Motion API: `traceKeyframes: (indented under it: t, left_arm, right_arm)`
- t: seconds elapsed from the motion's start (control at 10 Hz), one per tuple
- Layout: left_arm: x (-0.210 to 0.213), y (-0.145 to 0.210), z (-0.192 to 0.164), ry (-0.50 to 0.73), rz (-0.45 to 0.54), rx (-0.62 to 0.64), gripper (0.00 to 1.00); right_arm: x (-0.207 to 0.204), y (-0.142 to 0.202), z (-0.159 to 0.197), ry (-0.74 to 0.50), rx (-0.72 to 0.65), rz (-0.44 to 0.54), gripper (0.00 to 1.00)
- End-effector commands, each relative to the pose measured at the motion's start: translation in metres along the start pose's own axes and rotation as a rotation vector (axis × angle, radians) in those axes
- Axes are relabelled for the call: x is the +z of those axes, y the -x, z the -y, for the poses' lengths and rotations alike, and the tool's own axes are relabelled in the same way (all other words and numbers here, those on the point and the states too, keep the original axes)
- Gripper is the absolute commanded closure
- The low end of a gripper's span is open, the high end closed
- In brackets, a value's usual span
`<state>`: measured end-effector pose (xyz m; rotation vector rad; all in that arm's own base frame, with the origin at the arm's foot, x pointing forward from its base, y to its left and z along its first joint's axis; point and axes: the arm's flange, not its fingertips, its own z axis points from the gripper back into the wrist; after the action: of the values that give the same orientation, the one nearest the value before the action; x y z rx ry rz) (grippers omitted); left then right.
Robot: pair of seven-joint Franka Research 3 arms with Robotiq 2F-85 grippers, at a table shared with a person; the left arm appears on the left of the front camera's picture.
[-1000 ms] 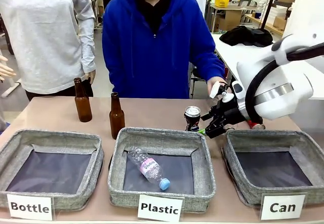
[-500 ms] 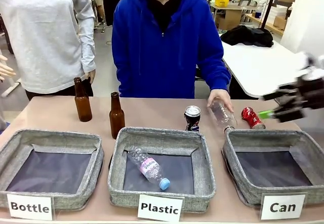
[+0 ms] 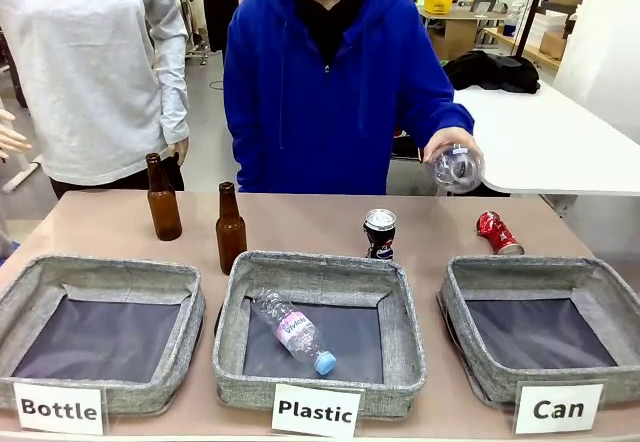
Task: Sort the can waste into the basket.
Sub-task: Pick up the can waste from the table and place it in the right Fabric basket.
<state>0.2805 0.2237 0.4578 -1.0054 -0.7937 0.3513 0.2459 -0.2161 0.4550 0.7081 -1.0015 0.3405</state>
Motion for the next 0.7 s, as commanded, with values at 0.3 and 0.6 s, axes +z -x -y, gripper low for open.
traceKeyframes:
  t: [0.3,0.6]
  left_arm:
    - [-0.001,0.001,0.000,0.011,0.006,-0.001,0.00]
    - [-0.001,0.001,0.000,0.011,0.006,-0.001,0.00]
  right_arm:
    - [-0.008,0.074,0.016,-0.013,-0.154,0.198,0.00]
    - [-0.026,0.056,0.012,0.021,-0.088,0.189,0.00]
